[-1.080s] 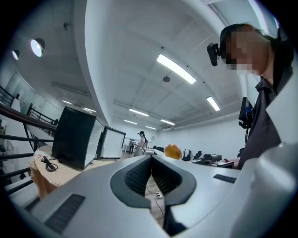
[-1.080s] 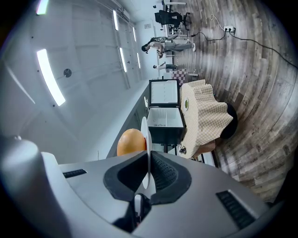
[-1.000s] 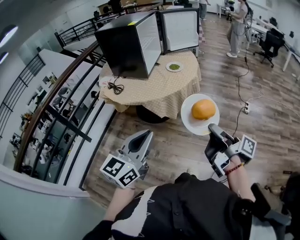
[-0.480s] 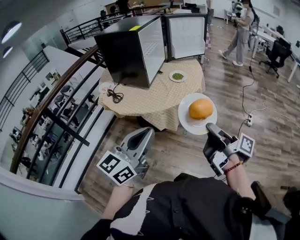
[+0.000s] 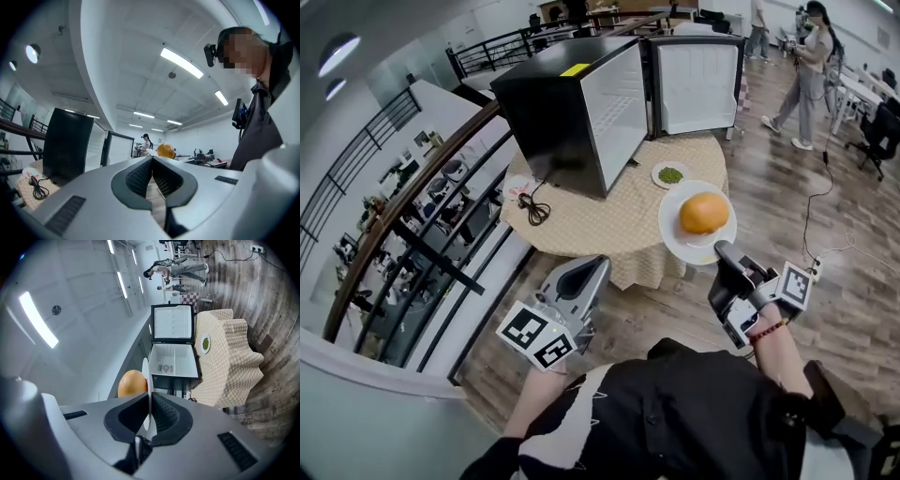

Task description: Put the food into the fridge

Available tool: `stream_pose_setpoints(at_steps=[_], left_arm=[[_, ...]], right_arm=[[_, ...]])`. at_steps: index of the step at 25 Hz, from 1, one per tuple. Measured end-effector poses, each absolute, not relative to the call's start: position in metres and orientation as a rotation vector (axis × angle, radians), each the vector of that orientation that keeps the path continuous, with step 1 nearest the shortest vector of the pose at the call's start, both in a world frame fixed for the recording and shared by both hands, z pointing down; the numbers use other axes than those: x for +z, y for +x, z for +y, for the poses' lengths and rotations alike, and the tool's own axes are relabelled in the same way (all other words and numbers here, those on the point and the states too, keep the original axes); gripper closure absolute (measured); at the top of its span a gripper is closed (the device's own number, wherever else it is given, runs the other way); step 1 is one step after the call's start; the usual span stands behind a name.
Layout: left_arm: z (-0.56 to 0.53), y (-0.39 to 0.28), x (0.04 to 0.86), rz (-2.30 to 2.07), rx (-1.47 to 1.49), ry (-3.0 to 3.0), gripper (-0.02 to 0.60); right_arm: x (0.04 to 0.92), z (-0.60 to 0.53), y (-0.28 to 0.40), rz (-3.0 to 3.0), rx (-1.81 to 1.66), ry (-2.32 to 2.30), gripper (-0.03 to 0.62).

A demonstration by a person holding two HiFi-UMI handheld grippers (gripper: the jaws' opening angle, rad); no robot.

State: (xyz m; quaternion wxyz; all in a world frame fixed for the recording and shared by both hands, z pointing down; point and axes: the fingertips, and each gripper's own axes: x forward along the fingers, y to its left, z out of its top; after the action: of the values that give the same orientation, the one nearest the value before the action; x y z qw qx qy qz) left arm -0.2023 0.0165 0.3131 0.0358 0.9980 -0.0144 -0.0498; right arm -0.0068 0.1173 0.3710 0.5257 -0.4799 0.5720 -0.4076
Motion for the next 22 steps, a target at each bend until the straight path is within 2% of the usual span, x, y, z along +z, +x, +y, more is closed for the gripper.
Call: stream_pose_setpoints(at_steps=[12, 22], left_arm=[[-0.012, -0.101, 0.311, -0.066, -0.170, 3.081, 0.569], [-0.002, -0.066, 0.331, -0.065, -0.097, 3.084, 0.569]], right_arm=[[0.367, 0.087, 0.085, 1.419, -0.983, -1.136, 0.571], [0.401, 0.085, 0.111, 1.372, -1.048, -1.093, 0.571]])
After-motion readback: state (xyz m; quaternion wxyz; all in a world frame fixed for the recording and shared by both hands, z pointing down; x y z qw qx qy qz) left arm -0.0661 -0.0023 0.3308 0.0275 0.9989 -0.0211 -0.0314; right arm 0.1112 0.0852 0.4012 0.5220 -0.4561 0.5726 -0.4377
